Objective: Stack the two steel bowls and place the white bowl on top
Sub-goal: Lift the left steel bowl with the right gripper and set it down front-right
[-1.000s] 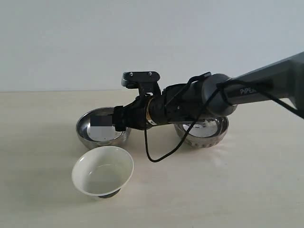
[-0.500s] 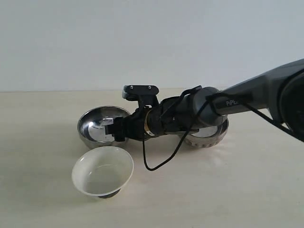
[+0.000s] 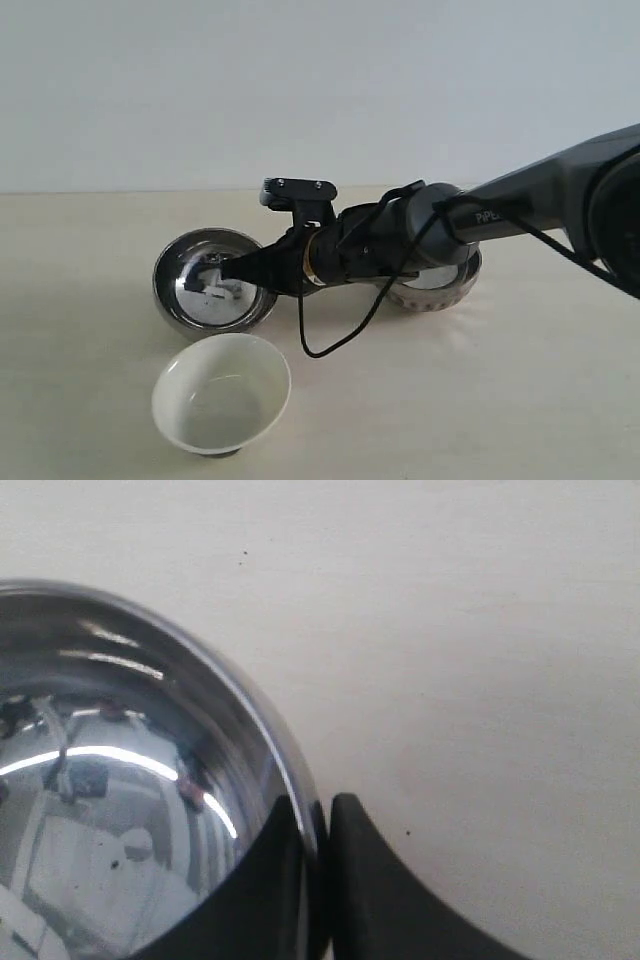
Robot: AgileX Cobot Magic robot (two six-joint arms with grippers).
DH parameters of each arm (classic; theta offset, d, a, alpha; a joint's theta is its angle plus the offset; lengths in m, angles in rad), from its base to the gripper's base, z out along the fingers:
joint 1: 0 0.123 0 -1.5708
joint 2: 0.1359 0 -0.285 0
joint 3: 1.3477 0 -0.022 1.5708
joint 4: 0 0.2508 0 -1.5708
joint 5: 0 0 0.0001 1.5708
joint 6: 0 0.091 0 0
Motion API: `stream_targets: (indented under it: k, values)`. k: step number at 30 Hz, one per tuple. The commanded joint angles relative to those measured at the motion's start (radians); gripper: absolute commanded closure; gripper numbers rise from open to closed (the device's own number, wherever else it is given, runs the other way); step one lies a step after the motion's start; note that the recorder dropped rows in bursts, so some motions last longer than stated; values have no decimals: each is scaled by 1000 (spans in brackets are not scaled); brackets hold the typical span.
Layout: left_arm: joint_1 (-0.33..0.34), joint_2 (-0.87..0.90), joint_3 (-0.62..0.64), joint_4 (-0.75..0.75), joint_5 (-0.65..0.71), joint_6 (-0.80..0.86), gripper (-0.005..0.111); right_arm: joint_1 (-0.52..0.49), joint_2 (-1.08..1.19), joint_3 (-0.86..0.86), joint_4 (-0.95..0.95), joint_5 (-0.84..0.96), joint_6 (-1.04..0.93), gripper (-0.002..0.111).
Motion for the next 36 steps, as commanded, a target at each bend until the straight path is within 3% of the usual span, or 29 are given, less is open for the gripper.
stream_targets:
  k: [1, 13, 19, 27, 30, 36]
  values:
    - [-5, -3, 3, 0, -7, -5, 103, -2, 0, -29, -2, 1, 6, 108]
    - [-5, -3, 3, 0, -7, -5, 103, -2, -105, -52, -44, -28, 13, 108]
    - [-5, -3, 3, 0, -7, -5, 103, -2, -252, 3, -52, 108, 30, 108]
    - [-5, -3, 3, 0, -7, -5, 103, -2, -465, 153, -32, 318, -113, 108]
    - [-5, -3, 3, 0, -7, -5, 103, -2, -525, 195, 88, 439, -289, 108]
    - [-5, -3, 3, 0, -7, -5, 103, -2, -568, 197, 545, 692, -877, 108]
